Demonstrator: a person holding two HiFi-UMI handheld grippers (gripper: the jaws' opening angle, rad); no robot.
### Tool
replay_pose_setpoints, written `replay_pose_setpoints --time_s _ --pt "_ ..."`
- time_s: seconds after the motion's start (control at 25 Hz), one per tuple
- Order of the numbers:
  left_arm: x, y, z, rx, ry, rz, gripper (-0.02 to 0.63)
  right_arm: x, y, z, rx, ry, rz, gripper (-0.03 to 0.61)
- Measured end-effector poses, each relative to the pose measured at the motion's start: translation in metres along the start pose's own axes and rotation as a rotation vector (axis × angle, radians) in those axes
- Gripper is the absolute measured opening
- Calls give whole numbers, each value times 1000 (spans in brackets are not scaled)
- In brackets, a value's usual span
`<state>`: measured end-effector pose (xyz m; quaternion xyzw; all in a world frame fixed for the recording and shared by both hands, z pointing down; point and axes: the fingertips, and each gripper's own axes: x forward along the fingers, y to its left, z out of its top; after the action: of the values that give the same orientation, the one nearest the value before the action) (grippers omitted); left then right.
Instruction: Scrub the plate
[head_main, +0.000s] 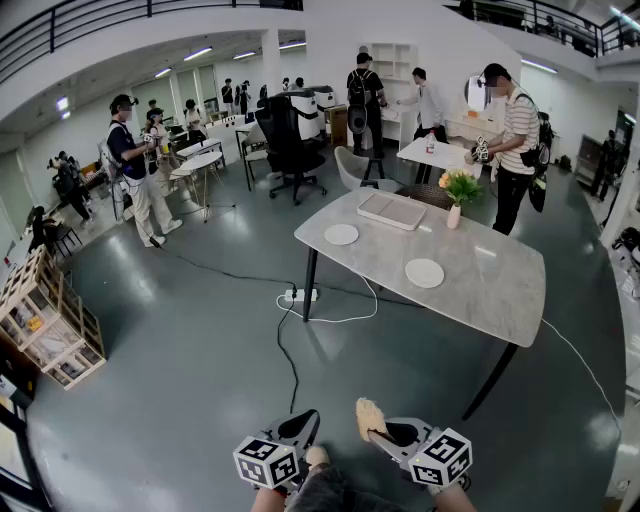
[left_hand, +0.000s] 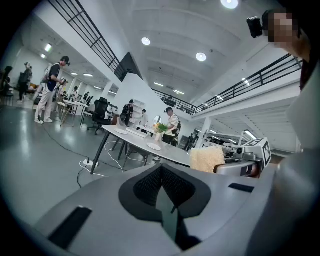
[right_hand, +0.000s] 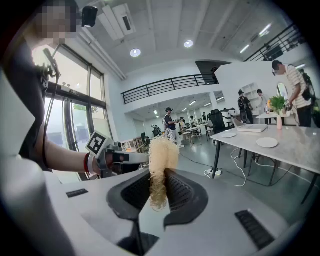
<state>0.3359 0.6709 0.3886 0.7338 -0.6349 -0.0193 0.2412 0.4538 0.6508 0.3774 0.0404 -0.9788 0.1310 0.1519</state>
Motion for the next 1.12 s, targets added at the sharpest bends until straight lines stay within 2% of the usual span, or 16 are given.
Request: replay_pose_setpoints --time_s 0.12,0.28,0.48,0.64,0.92,1.04,1.12 --pt "1 0 6 6 -5 1 14 5 4 4 -49 22 9 71" --pt "1 3 11 14 -5 0 14 11 4 10 -48 13 16 71" --pt "2 15 7 -15 -11 17 14 20 3 8 -52 22 26 71" --pt "18 23 0 -32 18 1 14 24 -9 2 -28 40 5 71" --pt "51 45 11 -30 40 -49 14 52 -45 5 48 55 -44 71" --pt "64 71 7 -32 76 -45 14 81 -63 6 78 67 -58 71" --pt "72 95 4 -64 91 -28 14 102 -71 8 99 68 -41 71"
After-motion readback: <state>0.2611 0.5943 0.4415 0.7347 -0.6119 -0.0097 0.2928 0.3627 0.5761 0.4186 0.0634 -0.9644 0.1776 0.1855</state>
